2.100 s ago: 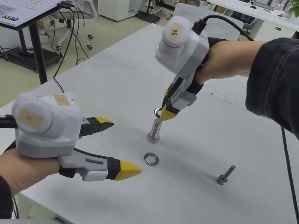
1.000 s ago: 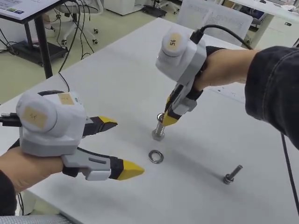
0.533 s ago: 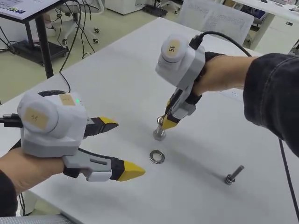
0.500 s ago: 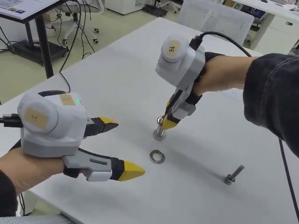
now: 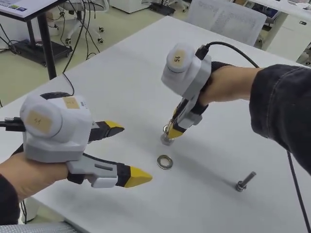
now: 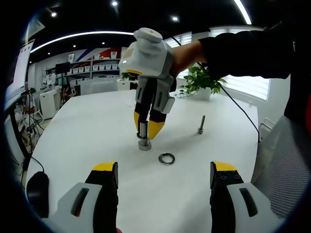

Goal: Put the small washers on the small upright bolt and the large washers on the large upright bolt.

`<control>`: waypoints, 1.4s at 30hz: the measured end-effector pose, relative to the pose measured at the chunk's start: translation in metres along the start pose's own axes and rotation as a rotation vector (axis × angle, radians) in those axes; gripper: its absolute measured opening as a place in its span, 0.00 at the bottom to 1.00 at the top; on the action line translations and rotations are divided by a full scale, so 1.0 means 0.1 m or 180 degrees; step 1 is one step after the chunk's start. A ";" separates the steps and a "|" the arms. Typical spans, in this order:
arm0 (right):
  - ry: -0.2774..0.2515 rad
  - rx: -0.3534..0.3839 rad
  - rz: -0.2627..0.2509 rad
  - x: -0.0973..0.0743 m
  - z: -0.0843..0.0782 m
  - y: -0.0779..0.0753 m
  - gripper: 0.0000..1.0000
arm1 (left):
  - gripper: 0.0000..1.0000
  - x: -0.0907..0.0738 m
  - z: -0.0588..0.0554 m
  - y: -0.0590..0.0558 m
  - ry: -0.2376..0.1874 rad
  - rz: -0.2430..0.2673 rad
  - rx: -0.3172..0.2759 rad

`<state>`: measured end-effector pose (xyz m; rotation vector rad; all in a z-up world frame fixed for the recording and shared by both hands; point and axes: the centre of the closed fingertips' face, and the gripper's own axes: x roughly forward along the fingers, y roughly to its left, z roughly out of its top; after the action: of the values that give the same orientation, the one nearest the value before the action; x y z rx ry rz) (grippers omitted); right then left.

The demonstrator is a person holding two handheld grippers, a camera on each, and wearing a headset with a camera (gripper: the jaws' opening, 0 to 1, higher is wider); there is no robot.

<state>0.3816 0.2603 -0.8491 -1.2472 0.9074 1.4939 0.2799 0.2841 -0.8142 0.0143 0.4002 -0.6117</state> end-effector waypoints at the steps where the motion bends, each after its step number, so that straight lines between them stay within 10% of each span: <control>1: 0.0009 0.0008 0.0002 0.02 -0.01 0.00 0.24 | 0.77 0.00 0.00 0.00 0.0000 -0.0001 0.0000; 42: 0.0033 0.0044 0.0004 0.15 -0.08 0.01 0.27 | 0.77 0.02 -0.01 0.01 0.0005 -0.0011 -0.0005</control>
<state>0.3822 0.2559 -0.8652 -1.2455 0.9241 1.4812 0.2820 0.2839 -0.8159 0.0125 0.4024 -0.6149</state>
